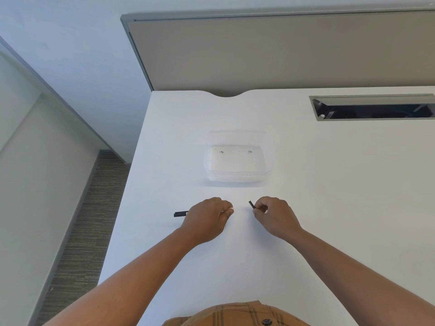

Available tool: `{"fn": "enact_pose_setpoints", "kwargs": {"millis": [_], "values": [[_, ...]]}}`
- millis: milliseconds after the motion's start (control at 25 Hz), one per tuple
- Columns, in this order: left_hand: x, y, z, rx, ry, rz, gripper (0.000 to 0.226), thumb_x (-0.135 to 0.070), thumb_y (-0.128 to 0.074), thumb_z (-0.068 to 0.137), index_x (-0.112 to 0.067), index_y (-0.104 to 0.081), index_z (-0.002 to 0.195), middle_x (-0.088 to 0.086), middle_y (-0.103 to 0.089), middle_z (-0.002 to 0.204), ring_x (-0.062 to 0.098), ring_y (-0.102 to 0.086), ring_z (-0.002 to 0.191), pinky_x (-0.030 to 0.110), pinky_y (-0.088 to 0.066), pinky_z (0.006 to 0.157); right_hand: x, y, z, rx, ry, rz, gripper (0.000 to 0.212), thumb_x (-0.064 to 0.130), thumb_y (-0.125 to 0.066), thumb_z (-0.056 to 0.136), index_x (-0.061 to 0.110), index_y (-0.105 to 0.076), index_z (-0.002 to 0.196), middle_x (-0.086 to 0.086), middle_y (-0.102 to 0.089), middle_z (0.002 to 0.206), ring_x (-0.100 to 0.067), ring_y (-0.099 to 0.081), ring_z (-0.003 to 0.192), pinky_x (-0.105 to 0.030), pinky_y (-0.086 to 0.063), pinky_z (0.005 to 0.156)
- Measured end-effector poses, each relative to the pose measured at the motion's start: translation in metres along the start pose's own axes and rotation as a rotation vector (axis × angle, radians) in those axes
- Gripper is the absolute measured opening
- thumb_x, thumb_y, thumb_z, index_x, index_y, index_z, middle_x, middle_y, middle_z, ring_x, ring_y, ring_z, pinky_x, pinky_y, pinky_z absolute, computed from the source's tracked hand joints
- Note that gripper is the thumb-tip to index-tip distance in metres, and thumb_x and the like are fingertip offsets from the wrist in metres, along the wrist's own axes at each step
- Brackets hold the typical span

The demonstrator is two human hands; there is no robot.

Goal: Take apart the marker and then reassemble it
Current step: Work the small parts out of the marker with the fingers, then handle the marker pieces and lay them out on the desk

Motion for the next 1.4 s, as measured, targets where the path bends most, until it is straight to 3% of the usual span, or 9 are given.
{"fn": "enact_pose_setpoints", "kwargs": {"millis": [120,360,1400], "values": [[0.001,-0.001,-0.001,0.012,0.017,-0.035,0.026,-0.039,-0.042,0.102,-0.028,-0.065,0.095,-0.006,-0.058,0.083,0.017,-0.056,0.081,0.035,-0.050,0.071,-0.005,-0.006,0.004,0.000,-0.114,-0.008,0.014,0.033,-0.065,0.085,0.025,-0.064,0.073,0.010,-0.068,0.072,-0.014,-0.061,0.062,-0.027,-0.044,0.053],[0.009,-0.002,-0.002,-0.023,0.047,-0.068,0.031,-0.042,-0.039,0.101,-0.025,-0.063,0.092,-0.005,-0.060,0.082,0.016,-0.057,0.080,0.037,-0.051,0.070,-0.009,-0.017,0.009,0.001,-0.181,-0.066,0.026,0.042,-0.060,0.083,0.023,-0.055,0.066,0.009,-0.063,0.063,-0.014,-0.055,0.054,-0.025,-0.035,0.049],[0.013,-0.005,-0.005,-0.045,0.086,-0.048,0.036,-0.040,-0.039,0.104,-0.016,-0.062,0.091,-0.002,-0.058,0.080,0.020,-0.055,0.077,0.040,-0.051,0.068,-0.007,-0.018,0.015,0.064,-0.195,-0.089,0.029,0.047,-0.061,0.080,0.023,-0.055,0.066,0.008,-0.064,0.066,-0.017,-0.058,0.061,-0.028,-0.039,0.053]]}}
Point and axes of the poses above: each hand's wrist, its own z-axis towards the middle knuckle, its own y-axis out of the back of the hand, x = y × z, the point moved 2 cm from there along z, towards the middle knuckle
